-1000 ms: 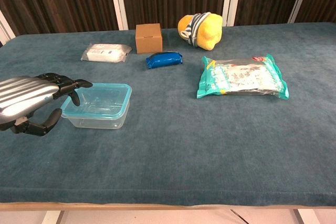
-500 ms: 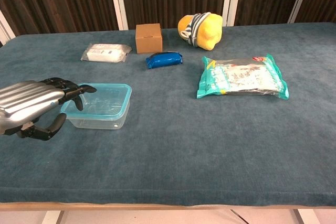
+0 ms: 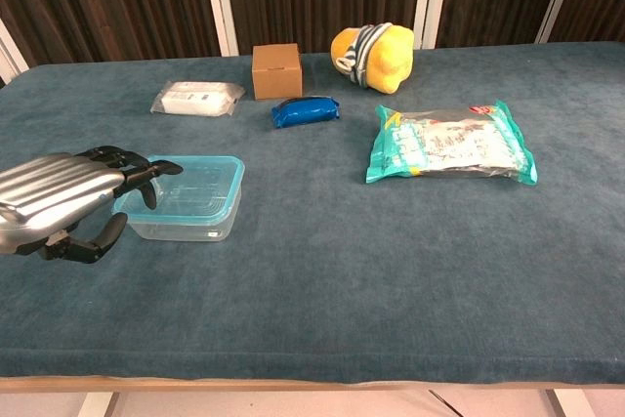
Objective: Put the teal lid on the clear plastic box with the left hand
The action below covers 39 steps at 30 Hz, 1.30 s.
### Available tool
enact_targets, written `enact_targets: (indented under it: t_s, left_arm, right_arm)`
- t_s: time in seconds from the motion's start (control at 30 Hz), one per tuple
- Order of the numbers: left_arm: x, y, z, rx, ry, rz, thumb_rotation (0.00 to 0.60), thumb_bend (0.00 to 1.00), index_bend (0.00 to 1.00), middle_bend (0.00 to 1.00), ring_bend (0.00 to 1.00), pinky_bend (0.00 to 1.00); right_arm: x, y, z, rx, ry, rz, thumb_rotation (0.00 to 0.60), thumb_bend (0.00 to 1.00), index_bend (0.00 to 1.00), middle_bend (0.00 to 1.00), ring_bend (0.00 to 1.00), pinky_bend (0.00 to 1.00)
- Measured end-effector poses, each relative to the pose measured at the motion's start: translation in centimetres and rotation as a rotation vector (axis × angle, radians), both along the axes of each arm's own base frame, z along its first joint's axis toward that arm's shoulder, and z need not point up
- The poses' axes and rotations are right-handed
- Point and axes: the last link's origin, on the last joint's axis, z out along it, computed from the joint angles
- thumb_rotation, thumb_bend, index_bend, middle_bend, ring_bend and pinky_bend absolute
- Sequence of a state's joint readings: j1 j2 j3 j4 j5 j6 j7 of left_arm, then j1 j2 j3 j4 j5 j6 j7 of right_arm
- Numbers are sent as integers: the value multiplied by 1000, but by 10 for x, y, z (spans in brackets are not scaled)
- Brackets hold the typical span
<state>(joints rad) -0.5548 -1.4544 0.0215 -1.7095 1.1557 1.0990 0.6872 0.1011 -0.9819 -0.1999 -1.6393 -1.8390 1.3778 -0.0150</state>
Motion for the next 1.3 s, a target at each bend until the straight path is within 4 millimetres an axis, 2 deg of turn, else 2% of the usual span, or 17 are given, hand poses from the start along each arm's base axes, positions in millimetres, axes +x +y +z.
enact_targets:
  t_s: [0.47, 0.63, 0.77, 0.87, 0.93, 1.0, 1.13, 1.3]
  left_arm:
    - [-1, 2, -3, -3, -2, -3, 600, 733, 0, 249, 53, 0]
    - [14, 0, 20, 62, -67, -56, 600, 685, 0, 138, 40, 0]
    - [22, -7, 46, 127, -127, -98, 600, 631, 0, 113, 35, 0]
    - [21, -13, 59, 158, -153, -103, 600, 457, 0, 53, 9, 0]
    - [12, -23, 72, 195, -176, -86, 600, 387, 0, 11, 0, 0]
    - [1, -35, 86, 246, -213, -73, 600, 375, 0, 0, 0, 0]
    - [-38, -73, 120, 406, -338, -23, 600, 377, 0, 0, 0, 0]
    - [-89, -113, 142, 486, -410, 4, 600, 372, 0, 0, 0, 0]
  right_arm:
    - [-1, -1, 0, -3, 3, -5, 600, 26, 0, 0, 0, 0]
    - [-1, -1, 1, -6, 3, -5, 600, 26, 0, 0, 0, 0]
    - [-1, -1, 1, -7, 3, -5, 600, 26, 0, 0, 0, 0]
    - [-2, -1, 2, -11, 4, -7, 600, 26, 0, 0, 0, 0]
    - [-3, -1, 2, -18, 10, -11, 600, 26, 0, 0, 0, 0]
    - [-3, -1, 2, -27, 17, -12, 600, 26, 0, 0, 0, 0]
    - [-3, -3, -1, -49, 36, -14, 600, 26, 0, 0, 0, 0]
    - [-2, -3, -2, -87, 50, -16, 600, 26, 0, 0, 0, 0]
